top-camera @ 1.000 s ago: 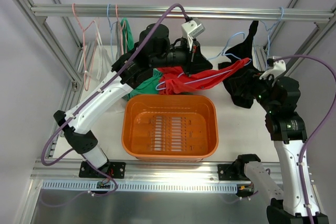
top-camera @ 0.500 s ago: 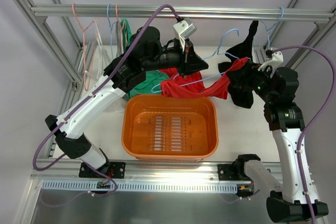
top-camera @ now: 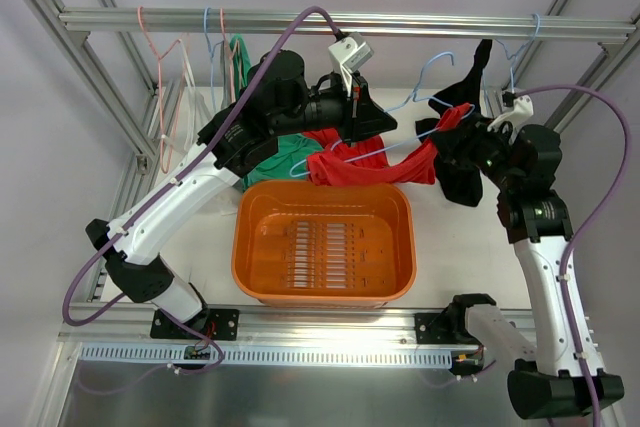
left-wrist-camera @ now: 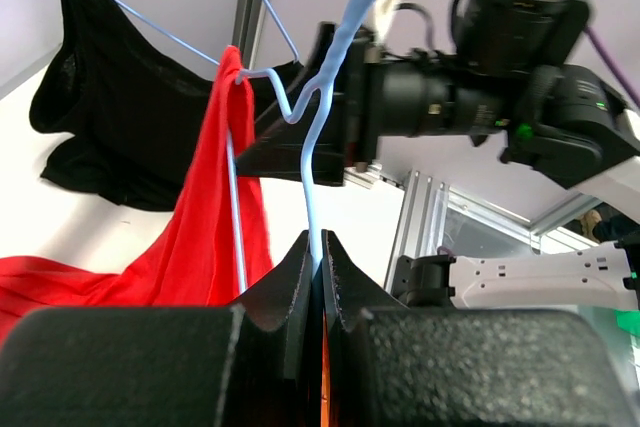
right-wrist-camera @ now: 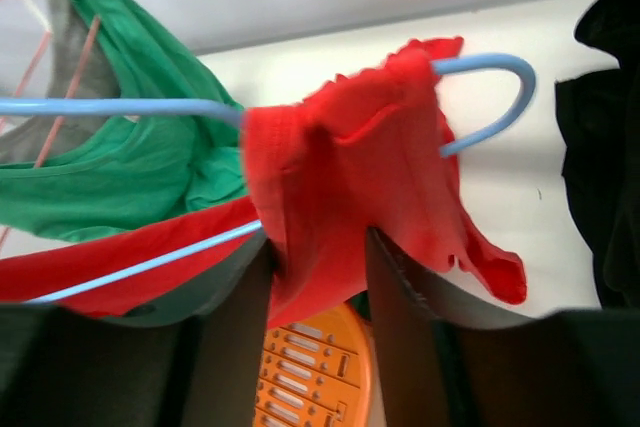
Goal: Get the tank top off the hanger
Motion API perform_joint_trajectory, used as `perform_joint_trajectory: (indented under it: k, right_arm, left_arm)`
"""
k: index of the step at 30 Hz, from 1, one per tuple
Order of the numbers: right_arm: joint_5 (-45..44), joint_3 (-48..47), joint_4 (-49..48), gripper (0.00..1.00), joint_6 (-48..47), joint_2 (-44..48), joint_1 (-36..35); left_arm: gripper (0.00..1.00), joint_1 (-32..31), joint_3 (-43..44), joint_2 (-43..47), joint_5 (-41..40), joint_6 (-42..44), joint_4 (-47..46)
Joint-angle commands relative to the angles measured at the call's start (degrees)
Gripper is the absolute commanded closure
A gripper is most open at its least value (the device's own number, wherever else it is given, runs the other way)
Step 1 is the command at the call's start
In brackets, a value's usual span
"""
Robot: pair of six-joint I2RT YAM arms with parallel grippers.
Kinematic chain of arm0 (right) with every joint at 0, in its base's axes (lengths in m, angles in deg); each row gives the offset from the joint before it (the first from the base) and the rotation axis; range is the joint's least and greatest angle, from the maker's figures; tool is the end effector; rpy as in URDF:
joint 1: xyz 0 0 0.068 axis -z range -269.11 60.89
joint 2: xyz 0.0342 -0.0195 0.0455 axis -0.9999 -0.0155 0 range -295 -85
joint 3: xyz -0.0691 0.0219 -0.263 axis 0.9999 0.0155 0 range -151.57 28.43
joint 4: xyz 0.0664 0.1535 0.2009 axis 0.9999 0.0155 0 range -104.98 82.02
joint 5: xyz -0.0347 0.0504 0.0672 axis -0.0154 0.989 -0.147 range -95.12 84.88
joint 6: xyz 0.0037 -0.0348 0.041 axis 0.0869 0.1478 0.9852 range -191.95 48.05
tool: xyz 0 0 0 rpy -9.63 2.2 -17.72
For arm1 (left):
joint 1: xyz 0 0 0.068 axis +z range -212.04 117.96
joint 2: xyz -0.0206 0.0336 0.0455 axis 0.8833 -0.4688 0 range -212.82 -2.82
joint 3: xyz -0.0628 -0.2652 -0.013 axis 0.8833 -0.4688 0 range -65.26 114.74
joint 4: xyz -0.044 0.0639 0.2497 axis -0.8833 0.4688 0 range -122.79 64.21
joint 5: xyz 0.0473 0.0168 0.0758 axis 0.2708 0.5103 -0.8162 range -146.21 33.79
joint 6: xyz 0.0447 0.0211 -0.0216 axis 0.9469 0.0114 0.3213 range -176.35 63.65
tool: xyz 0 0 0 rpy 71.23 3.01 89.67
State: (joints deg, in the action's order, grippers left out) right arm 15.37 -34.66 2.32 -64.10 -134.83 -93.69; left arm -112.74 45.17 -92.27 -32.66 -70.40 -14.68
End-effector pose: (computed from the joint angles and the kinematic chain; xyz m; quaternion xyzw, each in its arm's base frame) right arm 0.1798 0.0269 0.4222 -0.1006 0.7231 0.2020 0.6529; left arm 0.1989 -0.2654 0.5266 0.3525 0.5940 -0.4985 0.5238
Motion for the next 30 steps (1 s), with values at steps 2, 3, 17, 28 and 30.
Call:
perform_joint_trajectory:
  k: [2,3,17,28,30]
  right_arm:
    - [-2.9,-3.2,-2.1,0.62,-1.1,-2.1,0.3]
    - [-3.3,-3.2,-1.8,0.67,-1.2,-2.3,0.3]
    - [-22.1,-13.4,7.0,1.00,-4.1,-5.1,3.6]
    - [-17.7,-30.6,12.8,1.00,-5.2,-17.8,7.9]
    - [-17.1,-31.2,12.9,1.00,-5.2,-18.2,8.4]
  left_arm:
    - [1.00,-0.6,2.1,0.9,1.7,-1.0,-5.2]
    - [1.00,-0.6,2.0,1.0,1.6,-0.8,-5.3]
    - [1.00,-0.5,-3.1,4.8,-1.3,6.0,-5.1]
    - [1.00,-0.5,-0.1,5.8,-2.1,7.4,-5.3]
    - [1.00,-0.5,1.4,4.8,-3.6,7.0,-6.2]
